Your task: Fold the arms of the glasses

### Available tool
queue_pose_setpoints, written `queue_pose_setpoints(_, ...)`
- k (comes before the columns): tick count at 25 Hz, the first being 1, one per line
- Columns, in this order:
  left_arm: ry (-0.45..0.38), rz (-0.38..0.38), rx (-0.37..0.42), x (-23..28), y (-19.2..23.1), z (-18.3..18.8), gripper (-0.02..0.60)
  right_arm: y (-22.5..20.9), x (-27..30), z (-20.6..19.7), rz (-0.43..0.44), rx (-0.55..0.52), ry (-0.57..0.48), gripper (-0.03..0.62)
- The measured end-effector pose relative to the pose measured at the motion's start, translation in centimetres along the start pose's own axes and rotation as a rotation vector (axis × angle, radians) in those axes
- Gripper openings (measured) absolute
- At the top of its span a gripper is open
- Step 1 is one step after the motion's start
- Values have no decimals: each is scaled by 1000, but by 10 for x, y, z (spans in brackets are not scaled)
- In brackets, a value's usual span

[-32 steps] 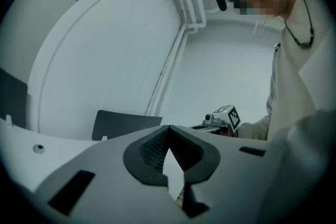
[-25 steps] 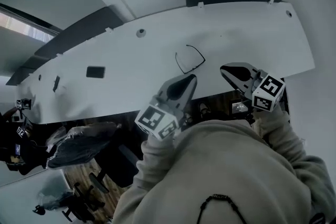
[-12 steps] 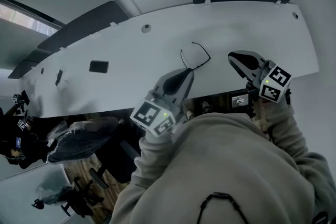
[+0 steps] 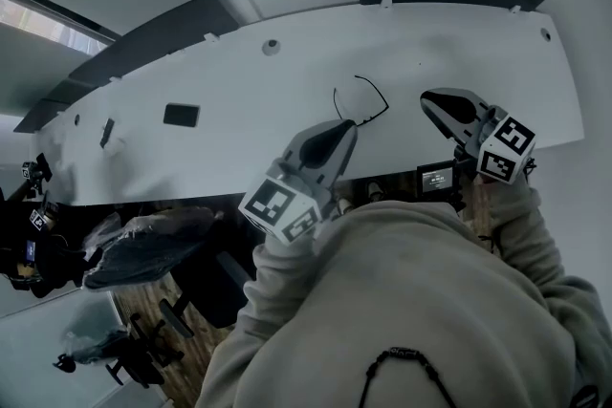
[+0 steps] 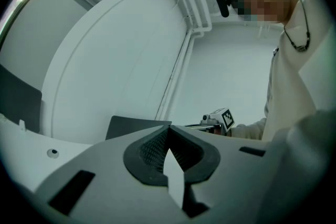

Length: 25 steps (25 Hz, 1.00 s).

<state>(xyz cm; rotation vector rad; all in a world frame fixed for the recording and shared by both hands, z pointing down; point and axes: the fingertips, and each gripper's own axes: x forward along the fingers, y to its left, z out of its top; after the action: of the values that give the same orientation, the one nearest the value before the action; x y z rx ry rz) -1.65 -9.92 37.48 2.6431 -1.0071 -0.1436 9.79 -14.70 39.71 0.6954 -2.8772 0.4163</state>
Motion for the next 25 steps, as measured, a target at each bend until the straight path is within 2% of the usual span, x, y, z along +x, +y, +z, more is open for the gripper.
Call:
queue_pose_setpoints(10, -6, 12, -1, -3, 9, 2, 5, -1, 15, -3, 33, -45, 45, 23)
queue_pose_setpoints(19, -17, 56, -11, -12, 20, 4, 5, -5, 31, -8, 62, -78, 90, 23)
queue_pose_setpoints(25, -26, 101, -16, -24, 26, 5, 5, -14, 50, -25, 99, -107, 164, 23)
